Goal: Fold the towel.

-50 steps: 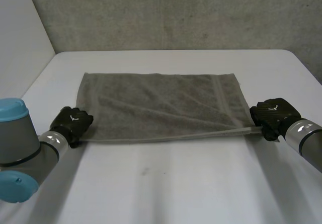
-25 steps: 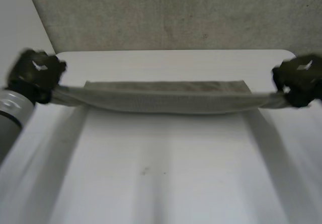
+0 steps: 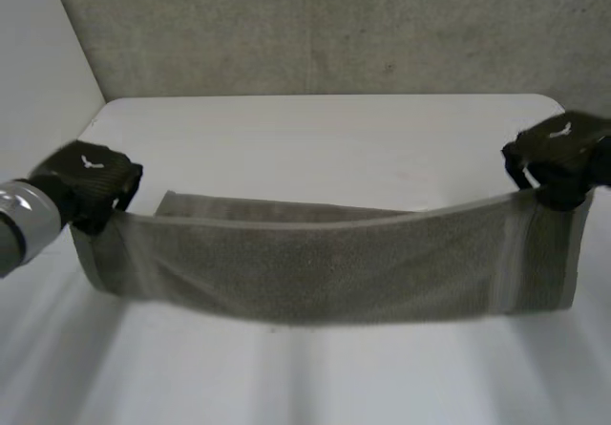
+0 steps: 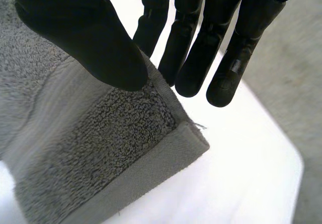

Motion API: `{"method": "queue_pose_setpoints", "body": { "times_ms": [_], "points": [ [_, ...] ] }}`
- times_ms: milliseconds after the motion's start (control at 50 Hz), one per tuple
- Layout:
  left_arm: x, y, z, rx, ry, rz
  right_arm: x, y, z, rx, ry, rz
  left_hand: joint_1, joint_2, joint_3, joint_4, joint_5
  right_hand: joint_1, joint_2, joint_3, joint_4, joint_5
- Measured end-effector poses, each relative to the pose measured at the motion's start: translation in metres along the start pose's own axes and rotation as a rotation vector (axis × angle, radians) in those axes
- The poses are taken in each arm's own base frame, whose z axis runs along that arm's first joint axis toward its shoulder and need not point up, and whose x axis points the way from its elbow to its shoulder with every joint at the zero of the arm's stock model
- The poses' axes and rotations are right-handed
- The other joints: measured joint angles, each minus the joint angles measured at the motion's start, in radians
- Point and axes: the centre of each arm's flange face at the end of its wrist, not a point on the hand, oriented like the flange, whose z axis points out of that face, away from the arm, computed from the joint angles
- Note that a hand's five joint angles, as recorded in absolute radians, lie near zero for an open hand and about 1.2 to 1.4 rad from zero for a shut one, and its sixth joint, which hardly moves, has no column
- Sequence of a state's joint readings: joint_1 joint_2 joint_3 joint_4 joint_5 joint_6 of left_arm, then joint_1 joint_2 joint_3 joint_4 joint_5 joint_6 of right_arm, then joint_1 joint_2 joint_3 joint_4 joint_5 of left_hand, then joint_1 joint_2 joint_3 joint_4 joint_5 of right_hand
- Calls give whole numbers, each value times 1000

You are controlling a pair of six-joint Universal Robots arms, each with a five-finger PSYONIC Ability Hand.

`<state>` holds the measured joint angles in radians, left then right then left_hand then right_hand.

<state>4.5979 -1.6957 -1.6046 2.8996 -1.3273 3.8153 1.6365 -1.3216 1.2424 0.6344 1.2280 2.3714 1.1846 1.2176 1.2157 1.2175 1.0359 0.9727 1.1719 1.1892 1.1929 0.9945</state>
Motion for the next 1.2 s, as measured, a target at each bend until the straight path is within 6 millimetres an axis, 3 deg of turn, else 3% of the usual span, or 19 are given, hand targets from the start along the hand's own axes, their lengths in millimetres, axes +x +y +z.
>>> {"method": "queue_pose_setpoints", "body": {
  "times_ms": [140, 240, 360, 620, 640, 660, 700, 720, 760, 940, 1100, 1200],
  "points": [
    [9, 19, 39, -7, 22, 3, -12, 29, 37, -69, -3, 3, 0, 0, 0, 0, 0, 0, 0, 0, 0, 0],
    [16, 31, 77, 23, 17, 22, -19, 51, 65, -98, 3, 12, 0, 0, 0, 0, 1, 0, 0, 0, 0, 0],
    [29, 40, 106, 25, 41, 32, -23, 70, 93, -108, 28, 12, 0, 0, 0, 0, 1, 0, 0, 0, 0, 0],
    [42, 50, 132, 43, 16, 52, -21, 83, 126, -72, 126, -19, 0, -22, -21, -22, -8, -19, -21, -11, -10, -10],
    [42, 48, 134, 61, -6, 58, -20, 83, 129, -57, 140, -20, -62, -96, -93, -96, -81, -264, -321, -302, -303, -283],
    [42, 48, 135, 65, -14, 60, -19, 82, 130, -48, 147, -18, -297, -325, -320, -299, -287, -391, -460, -440, -441, -416],
    [42, 47, 136, 71, -30, 64, -17, 81, 132, -33, 160, -12, -498, -505, -496, -504, -489, -679, -793, -797, -800, -772],
    [42, 46, 136, 75, -44, 67, -15, 79, 132, -19, 172, -4, -849, -810, -794, -810, -796, -744, -911, -931, -928, -890],
    [43, 44, 135, 75, -53, 69, -12, 76, 131, 2, 188, 12, -923, -960, -960, -954, -932, -754, -930, -956, -951, -911],
    [41, 19, 110, 111, -99, 80, 7, 39, 93, 157, 259, 115, -1009, -1049, -1045, -1046, -1010, -763, -940, -975, -963, -923],
    [24, -9, 74, 181, -151, 73, -2, 42, 60, 155, 219, 137, -1009, -1052, -1049, -1050, -1012, -763, -940, -975, -963, -923],
    [14, -14, 59, 200, -179, 62, -9, 51, 42, 142, 193, 147, -1009, -1053, -1049, -1051, -1012, -763, -940, -975, -963, -923]
  ]
}}
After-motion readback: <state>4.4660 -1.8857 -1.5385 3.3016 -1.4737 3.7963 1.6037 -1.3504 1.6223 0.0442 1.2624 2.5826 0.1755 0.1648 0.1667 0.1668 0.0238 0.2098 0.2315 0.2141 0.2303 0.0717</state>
